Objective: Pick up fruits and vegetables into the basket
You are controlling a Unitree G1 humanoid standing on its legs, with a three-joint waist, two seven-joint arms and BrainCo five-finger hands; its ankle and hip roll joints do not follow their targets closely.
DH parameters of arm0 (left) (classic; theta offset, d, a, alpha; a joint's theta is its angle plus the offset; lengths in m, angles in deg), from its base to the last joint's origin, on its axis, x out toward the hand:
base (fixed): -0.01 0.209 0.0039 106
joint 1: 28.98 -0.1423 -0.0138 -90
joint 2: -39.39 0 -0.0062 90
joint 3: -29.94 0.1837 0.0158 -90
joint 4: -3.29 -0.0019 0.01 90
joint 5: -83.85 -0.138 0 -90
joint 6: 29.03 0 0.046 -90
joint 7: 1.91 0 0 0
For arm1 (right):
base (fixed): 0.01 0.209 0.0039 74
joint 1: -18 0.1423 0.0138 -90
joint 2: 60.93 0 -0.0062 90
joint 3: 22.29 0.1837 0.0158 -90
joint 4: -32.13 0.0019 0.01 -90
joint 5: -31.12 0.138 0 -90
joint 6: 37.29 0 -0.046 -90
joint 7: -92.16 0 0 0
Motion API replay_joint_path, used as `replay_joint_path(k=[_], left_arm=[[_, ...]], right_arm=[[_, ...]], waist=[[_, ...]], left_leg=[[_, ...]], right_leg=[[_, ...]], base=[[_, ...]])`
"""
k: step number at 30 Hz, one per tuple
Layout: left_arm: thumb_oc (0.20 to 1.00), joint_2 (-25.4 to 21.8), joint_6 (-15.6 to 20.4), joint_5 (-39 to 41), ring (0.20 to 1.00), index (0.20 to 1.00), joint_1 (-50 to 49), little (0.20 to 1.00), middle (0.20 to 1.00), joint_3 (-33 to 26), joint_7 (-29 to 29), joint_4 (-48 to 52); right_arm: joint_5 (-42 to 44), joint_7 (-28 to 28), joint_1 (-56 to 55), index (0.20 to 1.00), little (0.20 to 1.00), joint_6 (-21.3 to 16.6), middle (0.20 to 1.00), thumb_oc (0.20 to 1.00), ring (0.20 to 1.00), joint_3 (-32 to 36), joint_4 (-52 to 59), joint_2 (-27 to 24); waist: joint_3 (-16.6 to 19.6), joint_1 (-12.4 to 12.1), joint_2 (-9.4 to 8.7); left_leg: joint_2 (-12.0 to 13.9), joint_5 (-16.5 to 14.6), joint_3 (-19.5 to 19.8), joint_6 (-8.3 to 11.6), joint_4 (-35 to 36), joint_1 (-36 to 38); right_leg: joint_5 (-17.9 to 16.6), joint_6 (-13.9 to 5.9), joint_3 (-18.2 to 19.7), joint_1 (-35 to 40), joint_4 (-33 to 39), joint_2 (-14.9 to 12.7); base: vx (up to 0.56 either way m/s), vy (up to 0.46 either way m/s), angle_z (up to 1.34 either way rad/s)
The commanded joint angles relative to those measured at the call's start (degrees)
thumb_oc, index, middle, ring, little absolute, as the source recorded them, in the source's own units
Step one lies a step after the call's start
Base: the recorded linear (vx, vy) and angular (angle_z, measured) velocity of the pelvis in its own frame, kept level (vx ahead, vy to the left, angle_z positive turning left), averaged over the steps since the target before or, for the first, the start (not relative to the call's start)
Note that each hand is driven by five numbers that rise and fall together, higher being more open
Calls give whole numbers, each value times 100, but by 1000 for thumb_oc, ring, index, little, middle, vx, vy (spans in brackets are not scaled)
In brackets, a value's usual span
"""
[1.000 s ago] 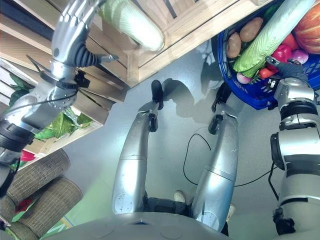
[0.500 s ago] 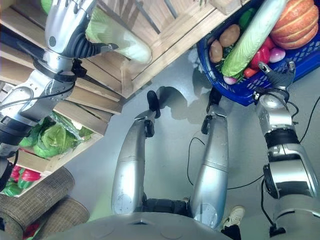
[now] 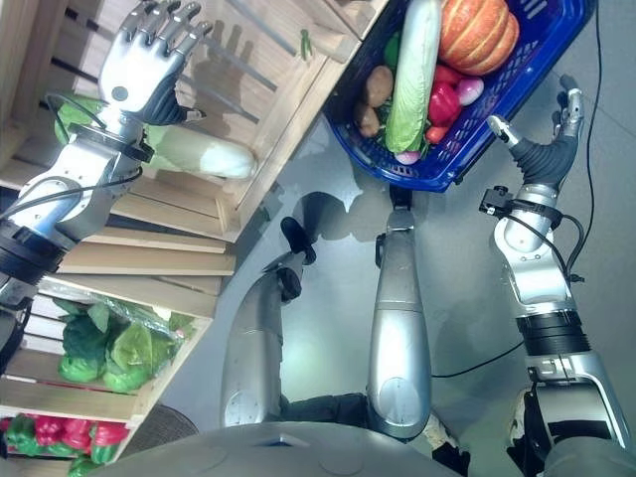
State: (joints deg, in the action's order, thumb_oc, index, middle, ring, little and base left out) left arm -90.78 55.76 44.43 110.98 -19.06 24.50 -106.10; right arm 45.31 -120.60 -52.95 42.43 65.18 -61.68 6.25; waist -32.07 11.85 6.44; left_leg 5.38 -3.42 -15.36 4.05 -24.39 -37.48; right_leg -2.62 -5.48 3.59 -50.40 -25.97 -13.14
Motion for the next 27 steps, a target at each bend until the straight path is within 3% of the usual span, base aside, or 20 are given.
replay_joint_path(k=[1, 9, 17, 27], left_arm=[[1000, 218, -27, -105, 1000, 1000, -60, 1000, 1000, -176, -38, -347], [1000, 876, 106, 458, 1000, 1000, -144, 1000, 1000, -119, -447, -1589], [1000, 1299, 192, 876, 1000, 1000, -463, 1000, 1000, -301, -665, -2390], [1000, 1588, -89, 838, 1000, 1000, -728, 1000, 1000, -302, -1183, -2917]], right_arm=[[-151, 287, -161, 1000, 1000, -441, 1000, 1000, 1000, 331, 446, -346], [-118, 613, -94, 1000, 1000, -378, 1000, 1000, 1000, 159, 606, -400], [-17, 672, -26, 1000, 1000, -286, 1000, 1000, 1000, 88, 577, -356], [39, 779, 63, 1000, 1000, -79, 1000, 1000, 1000, 27, 661, -378]], waist=[[227, 361, 193], [227, 528, 223], [227, 538, 229], [227, 533, 291]], left_leg=[[149, 428, 131, 187, -7, -243], [125, 426, -25, 199, -36, -347], [128, 459, -101, 195, -13, -438], [97, 474, -125, 185, 13, -480]], right_leg=[[-35, -100, -134, 229, 116, 111], [-41, -81, 37, 46, 132, 114], [-70, -70, 79, -40, 195, 109], [-47, -52, 109, -129, 167, 109]], base=[[38, 107, -10], [19, 80, -10], [1, 24, -5], [2, 6, -1]])
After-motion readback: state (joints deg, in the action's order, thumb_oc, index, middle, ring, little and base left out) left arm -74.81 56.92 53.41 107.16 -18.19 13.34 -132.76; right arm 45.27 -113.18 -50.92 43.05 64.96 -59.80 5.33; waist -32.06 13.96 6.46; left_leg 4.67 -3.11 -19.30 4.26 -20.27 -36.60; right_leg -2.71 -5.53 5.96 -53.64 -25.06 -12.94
